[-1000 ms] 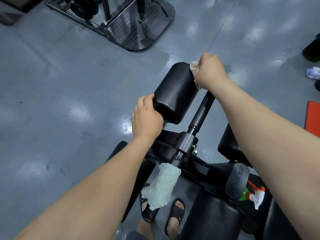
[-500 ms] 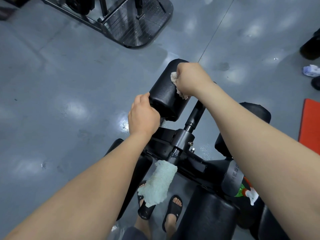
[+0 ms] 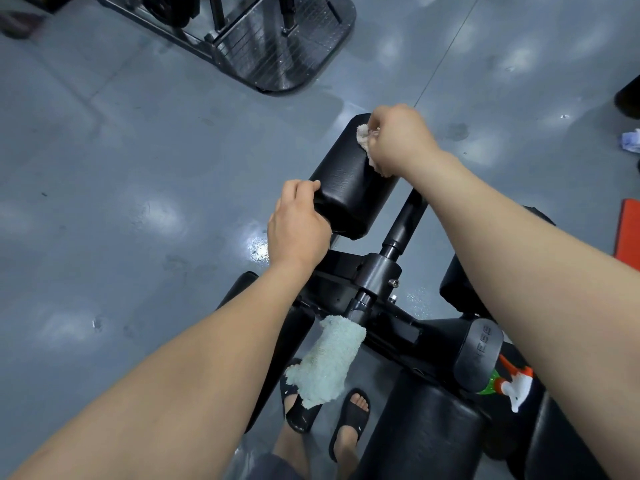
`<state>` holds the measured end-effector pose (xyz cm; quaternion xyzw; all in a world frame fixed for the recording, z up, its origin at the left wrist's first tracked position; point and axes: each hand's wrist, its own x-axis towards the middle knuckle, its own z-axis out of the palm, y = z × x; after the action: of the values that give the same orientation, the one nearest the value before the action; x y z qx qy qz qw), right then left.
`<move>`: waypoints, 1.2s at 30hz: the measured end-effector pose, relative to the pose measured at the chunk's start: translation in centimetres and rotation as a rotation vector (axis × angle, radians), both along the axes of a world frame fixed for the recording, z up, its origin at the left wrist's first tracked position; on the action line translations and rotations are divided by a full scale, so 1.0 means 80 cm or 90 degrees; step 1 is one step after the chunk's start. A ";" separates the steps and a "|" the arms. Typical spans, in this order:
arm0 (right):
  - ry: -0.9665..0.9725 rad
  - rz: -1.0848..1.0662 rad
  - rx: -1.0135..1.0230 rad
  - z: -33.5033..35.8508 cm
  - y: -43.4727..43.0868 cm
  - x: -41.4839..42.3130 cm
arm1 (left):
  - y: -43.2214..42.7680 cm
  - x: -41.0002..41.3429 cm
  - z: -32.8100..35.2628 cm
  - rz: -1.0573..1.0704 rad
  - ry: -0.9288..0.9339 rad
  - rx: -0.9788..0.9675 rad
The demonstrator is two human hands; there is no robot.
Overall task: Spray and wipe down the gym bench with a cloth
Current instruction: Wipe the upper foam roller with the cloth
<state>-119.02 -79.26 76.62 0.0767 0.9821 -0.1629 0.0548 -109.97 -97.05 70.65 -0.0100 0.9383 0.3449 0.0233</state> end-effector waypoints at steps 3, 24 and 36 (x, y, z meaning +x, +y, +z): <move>-0.016 0.080 -0.017 0.000 -0.022 0.013 | -0.001 0.000 -0.002 0.002 0.008 0.005; 0.009 -0.078 -0.017 -0.003 0.022 -0.032 | 0.000 -0.003 0.001 0.018 -0.027 0.002; -0.064 0.175 -0.011 0.001 -0.036 0.028 | 0.001 -0.003 0.001 0.044 -0.031 0.010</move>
<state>-116.81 -82.11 76.67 -0.0507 0.9779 -0.1582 0.1267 -110.19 -96.95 70.70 -0.0506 0.9337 0.3528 0.0345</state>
